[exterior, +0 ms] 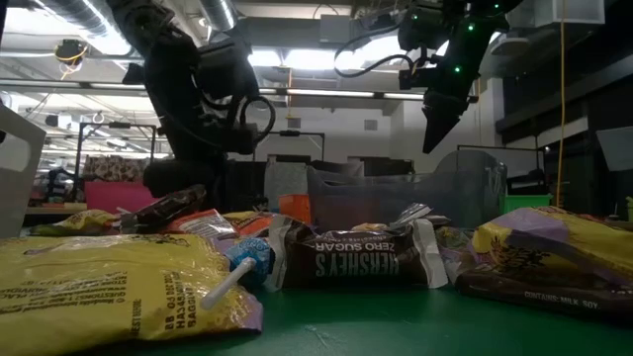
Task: Sort candy
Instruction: Put the orange chocolate into the orange bin
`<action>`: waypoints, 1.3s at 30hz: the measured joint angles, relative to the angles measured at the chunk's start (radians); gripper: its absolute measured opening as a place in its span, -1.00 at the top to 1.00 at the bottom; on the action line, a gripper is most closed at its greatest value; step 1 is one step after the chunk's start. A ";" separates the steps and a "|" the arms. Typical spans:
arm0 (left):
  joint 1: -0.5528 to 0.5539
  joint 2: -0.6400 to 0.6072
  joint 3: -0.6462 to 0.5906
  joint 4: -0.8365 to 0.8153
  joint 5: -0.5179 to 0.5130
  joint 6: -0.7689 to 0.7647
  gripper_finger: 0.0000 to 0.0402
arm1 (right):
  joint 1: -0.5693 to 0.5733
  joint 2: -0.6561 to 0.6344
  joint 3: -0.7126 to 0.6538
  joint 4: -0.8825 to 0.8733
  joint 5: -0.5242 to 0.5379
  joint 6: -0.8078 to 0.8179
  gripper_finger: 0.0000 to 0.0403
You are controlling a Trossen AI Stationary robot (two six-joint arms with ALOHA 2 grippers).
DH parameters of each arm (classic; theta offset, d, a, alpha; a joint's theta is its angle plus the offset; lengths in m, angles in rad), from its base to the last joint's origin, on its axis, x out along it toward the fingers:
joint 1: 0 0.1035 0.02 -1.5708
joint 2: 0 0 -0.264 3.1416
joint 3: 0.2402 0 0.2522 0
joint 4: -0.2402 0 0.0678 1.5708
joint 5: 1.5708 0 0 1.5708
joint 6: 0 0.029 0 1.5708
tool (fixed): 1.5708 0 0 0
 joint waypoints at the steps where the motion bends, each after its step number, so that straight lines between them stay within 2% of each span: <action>1: -0.004 0.000 0.000 -0.003 -0.003 -0.025 0.19 | 0.000 0.000 0.000 0.000 0.000 0.000 0.12; 9: -0.008 0.000 0.000 -0.082 -0.006 -0.237 0.20 | 0.000 0.000 0.000 0.000 0.000 0.000 0.12; 15: 0.018 -0.001 0.000 -0.083 0.020 -0.258 0.20 | 0.000 0.000 0.000 0.000 0.000 0.000 0.12; 21: 0.057 -0.002 0.000 -0.082 0.093 -0.258 0.22 | 0.000 0.000 0.000 -0.001 0.000 0.000 0.12; 25: 0.070 -0.002 0.000 -0.082 0.111 -0.257 0.39 | 0.000 0.000 0.000 -0.001 0.000 0.000 0.12; 34: 0.071 -0.003 0.001 -0.077 0.128 -0.257 0.95 | 0.000 0.000 0.000 -0.003 0.000 0.000 0.12; 39: 0.071 -0.003 0.001 -0.076 0.131 -0.257 0.97 | 0.000 0.000 0.000 -0.003 0.000 0.000 0.12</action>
